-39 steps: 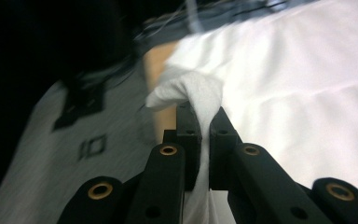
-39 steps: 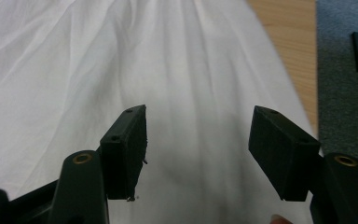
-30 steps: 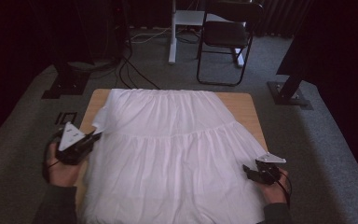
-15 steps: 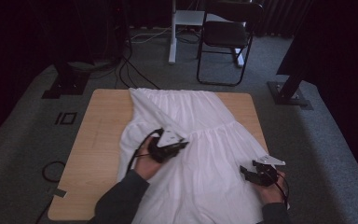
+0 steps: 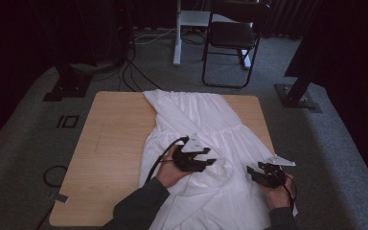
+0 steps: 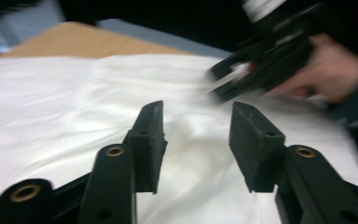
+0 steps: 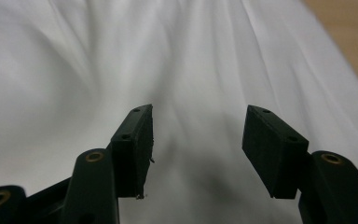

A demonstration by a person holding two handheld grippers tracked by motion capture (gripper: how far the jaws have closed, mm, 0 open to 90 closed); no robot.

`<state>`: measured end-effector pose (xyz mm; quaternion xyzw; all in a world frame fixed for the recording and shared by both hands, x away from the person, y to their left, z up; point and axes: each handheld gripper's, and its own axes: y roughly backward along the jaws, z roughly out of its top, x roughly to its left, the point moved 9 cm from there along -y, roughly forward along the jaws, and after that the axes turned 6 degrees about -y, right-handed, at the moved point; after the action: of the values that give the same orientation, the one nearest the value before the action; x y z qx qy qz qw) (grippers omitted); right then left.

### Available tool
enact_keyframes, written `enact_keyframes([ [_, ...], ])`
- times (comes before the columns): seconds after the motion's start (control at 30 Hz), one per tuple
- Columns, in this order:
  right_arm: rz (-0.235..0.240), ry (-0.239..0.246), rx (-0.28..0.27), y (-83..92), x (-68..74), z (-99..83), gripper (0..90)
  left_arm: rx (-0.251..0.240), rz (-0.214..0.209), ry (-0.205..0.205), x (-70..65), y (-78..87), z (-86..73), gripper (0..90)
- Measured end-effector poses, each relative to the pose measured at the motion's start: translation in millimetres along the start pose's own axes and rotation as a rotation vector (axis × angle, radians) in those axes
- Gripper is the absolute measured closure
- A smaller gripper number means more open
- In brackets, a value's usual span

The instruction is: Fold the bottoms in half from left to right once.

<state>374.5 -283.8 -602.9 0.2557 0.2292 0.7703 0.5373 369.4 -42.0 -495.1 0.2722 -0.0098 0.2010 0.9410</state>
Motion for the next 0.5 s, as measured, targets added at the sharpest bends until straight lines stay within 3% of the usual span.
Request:
enact_keyframes([
  [0.1,0.055,0.010,-0.041,8.5,20.5,19.7,41.6,0.039,0.147,0.022,28.8,28.9,-26.1,51.6],
  [0.17,0.102,0.028,-0.044,9.7,38.7,30.3,41.2,0.066,0.212,0.058,43.8,45.8,-46.6,50.4],
  [0.2,0.109,0.030,-0.046,9.4,42.6,32.5,41.1,0.086,0.266,0.083,53.2,57.0,-63.0,49.6],
  [0.33,0.181,0.058,-0.043,2.4,72.5,42.7,39.1,0.143,0.353,0.187,70.9,84.8,-116.1,46.6],
  [0.47,0.187,0.100,0.036,-17.8,90.5,32.8,37.9,0.202,0.399,0.258,75.9,101.5,-162.4,41.8],
  [0.5,0.184,0.114,0.080,-26.3,93.8,26.1,39.8,0.213,0.402,0.269,76.0,103.2,-169.0,41.0],
])
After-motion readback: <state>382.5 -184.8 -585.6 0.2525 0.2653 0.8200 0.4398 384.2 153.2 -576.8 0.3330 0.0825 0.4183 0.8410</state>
